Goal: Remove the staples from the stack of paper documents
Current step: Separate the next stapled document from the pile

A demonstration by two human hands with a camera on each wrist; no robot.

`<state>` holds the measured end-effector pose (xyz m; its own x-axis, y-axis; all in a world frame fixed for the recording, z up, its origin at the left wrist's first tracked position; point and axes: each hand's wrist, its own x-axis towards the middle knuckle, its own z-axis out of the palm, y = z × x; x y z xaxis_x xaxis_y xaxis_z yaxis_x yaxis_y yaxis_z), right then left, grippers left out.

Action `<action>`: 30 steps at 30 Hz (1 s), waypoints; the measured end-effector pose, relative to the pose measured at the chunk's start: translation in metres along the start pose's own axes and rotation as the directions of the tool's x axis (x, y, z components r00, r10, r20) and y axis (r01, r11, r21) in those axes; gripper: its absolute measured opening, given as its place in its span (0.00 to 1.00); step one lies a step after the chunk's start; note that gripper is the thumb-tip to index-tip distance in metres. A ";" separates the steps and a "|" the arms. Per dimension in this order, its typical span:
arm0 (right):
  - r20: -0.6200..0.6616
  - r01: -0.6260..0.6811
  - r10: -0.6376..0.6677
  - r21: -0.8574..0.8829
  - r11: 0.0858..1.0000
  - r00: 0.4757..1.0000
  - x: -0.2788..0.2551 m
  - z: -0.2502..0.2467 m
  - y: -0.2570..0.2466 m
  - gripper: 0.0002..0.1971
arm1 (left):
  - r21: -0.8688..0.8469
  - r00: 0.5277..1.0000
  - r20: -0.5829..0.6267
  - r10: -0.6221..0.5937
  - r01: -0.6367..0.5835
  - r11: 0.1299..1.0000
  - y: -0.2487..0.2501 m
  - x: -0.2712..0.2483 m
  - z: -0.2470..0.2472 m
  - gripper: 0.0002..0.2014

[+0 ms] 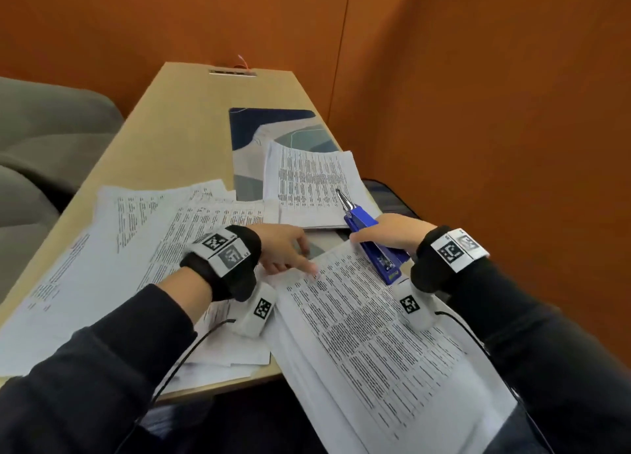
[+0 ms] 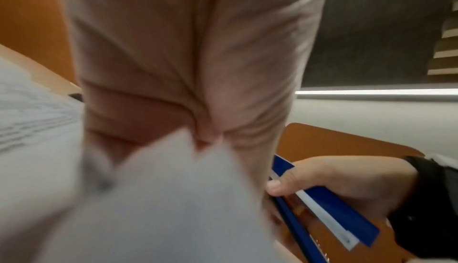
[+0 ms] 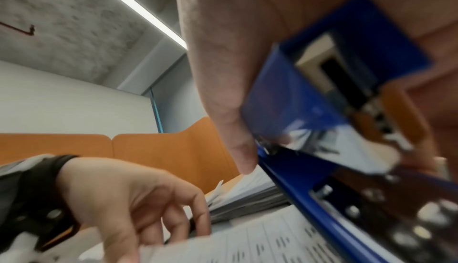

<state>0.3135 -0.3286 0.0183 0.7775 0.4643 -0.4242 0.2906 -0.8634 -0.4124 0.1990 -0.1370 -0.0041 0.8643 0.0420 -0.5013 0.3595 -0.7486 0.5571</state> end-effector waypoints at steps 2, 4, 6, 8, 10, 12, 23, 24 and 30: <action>-0.013 0.043 -0.043 0.000 0.999 0.999 -0.003 0.000 0.002 0.24 | 0.127 0.999 0.004 0.039 -0.039 0.991 0.001 0.004 0.000 0.21; -0.074 0.157 -0.158 -0.026 0.987 0.985 -0.010 -0.002 0.004 0.22 | 0.101 0.991 -0.060 0.119 -0.112 0.989 0.000 0.009 -0.006 0.15; -0.074 0.275 -0.277 -0.033 0.961 0.958 -0.020 -0.006 0.004 0.16 | -0.057 0.980 -0.134 0.150 -0.159 0.986 -0.002 0.011 -0.016 0.08; 0.045 0.335 -0.333 -0.051 0.941 0.942 -0.026 -0.009 0.004 0.18 | -0.204 0.984 -0.109 0.140 -0.160 0.966 -0.005 0.017 -0.020 0.05; 0.146 0.376 -0.358 -0.120 0.919 0.922 -0.028 -0.005 0.003 0.30 | -0.281 0.992 -0.035 0.124 -0.129 0.951 -0.012 0.025 -0.017 0.05; 0.186 0.430 -0.400 -0.168 0.887 0.897 -0.029 0.002 0.003 0.33 | -0.353 0.989 -0.004 0.148 -0.140 0.925 -0.019 0.031 -0.011 0.04; 0.247 0.464 -0.400 -0.322 0.825 0.883 -0.035 0.022 0.010 0.24 | -0.552 0.985 0.032 0.171 -0.125 0.824 -0.033 0.042 0.000 0.08; 0.249 0.463 -0.398 -0.328 0.823 0.883 -0.035 0.022 0.011 0.24 | -0.562 0.984 0.032 0.173 -0.125 0.818 -0.033 0.041 0.001 0.08; 0.224 0.445 -0.388 -0.345 0.826 0.894 -0.034 0.025 0.009 0.23 | -0.589 0.985 0.050 0.166 -0.105 0.801 -0.033 0.042 0.000 0.12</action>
<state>0.2755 -0.3477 0.0085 0.4574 0.7943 -0.3999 0.7786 -0.5749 -0.2514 0.2238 -0.1107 -0.0434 0.8934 -0.1156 -0.4342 0.4045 -0.2140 0.8891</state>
